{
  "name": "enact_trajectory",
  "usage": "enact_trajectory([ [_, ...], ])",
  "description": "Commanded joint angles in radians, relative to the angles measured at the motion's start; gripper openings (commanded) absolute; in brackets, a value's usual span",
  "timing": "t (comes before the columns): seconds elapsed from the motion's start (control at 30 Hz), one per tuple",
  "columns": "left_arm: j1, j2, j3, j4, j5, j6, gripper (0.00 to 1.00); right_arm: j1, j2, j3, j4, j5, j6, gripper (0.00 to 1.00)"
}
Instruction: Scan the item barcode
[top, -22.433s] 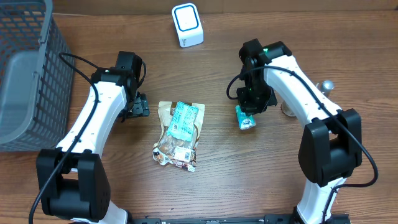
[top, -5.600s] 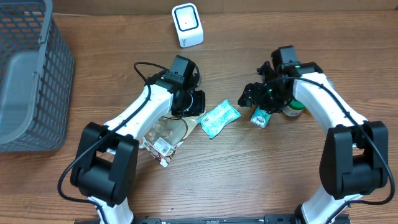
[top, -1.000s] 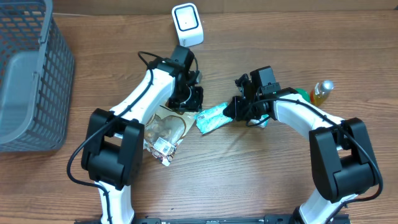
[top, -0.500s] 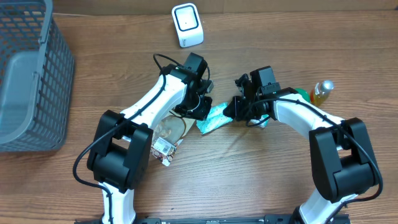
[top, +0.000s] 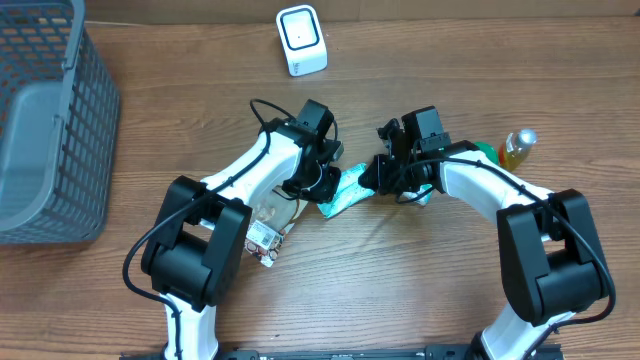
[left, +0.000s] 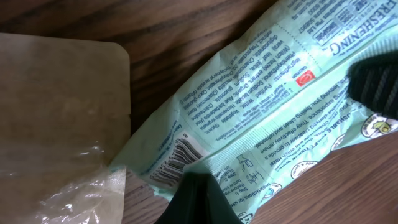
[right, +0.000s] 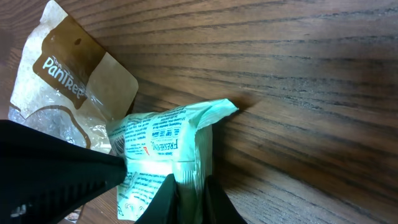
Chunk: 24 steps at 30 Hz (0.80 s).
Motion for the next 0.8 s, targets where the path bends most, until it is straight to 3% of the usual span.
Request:
enact_trajectory([
  [0.0,-0.016,0.016,-0.052,0.024,0.027,-0.005,0.04,0.005,-0.014,-0.008,0.005,-0.003,-0.002,0.09],
  [0.4,-0.019,0.013,-0.094,0.084,0.027,-0.022,0.04,0.005,-0.014,-0.008,0.005,-0.003,-0.002,0.04],
  [0.77,-0.018,-0.010,0.087,-0.075,0.027,-0.022,0.07,0.005,-0.014,-0.008,0.005,-0.003,-0.002,0.04],
])
